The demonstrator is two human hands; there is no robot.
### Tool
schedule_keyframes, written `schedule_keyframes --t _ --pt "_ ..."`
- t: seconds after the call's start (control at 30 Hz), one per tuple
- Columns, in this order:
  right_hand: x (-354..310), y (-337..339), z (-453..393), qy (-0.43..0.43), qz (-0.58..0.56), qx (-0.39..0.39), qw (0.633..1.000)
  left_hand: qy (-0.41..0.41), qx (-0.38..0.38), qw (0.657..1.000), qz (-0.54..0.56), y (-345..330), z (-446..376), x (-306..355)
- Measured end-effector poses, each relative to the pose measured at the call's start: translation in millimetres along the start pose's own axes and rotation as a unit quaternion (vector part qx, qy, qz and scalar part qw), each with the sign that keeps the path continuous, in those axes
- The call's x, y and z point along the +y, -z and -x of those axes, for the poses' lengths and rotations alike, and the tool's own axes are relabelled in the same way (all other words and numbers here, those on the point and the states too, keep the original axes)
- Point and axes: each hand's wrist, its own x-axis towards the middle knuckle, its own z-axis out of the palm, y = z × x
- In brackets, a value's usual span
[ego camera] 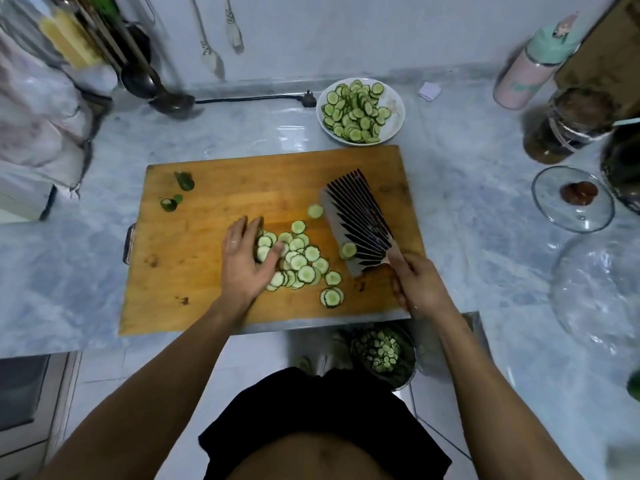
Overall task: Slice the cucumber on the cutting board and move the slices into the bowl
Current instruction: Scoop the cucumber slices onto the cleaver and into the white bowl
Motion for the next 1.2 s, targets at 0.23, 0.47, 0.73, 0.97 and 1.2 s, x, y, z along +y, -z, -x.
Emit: schedule_keyframes --t 0.23,0.47,0.73,0.97,1.2 --pt "31.7 -33.9 69.1 -0.037 -0.066 0.103 0.992 -0.213 -0.085 0.965 -0.13 -10.7 62.3 14.2" --pt "35.9 -78.1 98.4 -0.07 -0.133 0.178 0.972 -0.199 -0.112 0.953 -0.201 -34.7 44.9 39.2" --pt "19.7 -99.4 92.9 -0.043 -0.087 0.169 0.981 -0.196 -0.094 0.966 -0.14 -20.7 25.9 31.0" --pt "7.6 -70.7 54.0 -0.029 -0.029 0.106 0.994 0.033 0.002 0.998 -0.05 -3.7 41.7 12.8" --pt "-6.3 -67.1 26.1 0.009 0.041 0.046 0.998 0.075 0.009 0.996 -0.045 -21.0 26.0 26.7"
